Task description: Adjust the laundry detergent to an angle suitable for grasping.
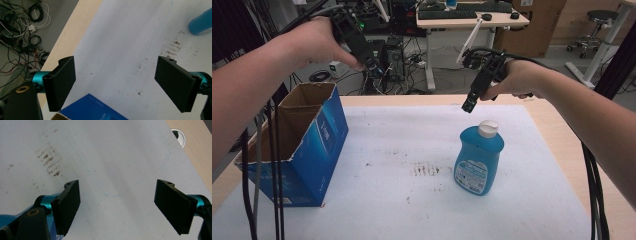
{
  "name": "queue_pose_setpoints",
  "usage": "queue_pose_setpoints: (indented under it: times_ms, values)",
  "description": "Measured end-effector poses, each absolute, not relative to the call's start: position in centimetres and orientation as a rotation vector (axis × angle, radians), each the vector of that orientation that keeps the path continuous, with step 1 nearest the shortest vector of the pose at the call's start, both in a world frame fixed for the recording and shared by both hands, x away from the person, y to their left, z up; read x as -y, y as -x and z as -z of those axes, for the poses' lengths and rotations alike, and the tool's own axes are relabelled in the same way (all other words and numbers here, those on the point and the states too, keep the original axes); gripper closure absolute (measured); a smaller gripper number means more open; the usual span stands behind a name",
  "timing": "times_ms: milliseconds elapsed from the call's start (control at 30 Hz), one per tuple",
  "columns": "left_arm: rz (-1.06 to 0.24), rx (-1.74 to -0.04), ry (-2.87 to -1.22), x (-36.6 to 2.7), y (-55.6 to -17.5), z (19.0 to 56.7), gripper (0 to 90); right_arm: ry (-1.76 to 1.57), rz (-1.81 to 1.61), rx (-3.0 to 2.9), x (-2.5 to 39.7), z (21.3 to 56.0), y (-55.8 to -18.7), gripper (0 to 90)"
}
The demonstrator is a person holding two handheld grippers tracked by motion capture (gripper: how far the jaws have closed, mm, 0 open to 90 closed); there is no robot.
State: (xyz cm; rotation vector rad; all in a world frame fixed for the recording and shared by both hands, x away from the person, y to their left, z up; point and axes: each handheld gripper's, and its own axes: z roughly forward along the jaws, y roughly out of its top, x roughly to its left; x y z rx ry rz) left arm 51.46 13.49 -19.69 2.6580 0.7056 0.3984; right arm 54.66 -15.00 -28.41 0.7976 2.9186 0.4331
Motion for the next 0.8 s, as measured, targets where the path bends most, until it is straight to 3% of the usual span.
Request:
queue_pose_setpoints:
  times_ms: [800]
  values:
    - [-0.412,-0.675,-2.675,-13.49,-50.92,19.51,17.2,-0.799,-0.488,-2.912,15.43,27.85,-54.46,20.3]
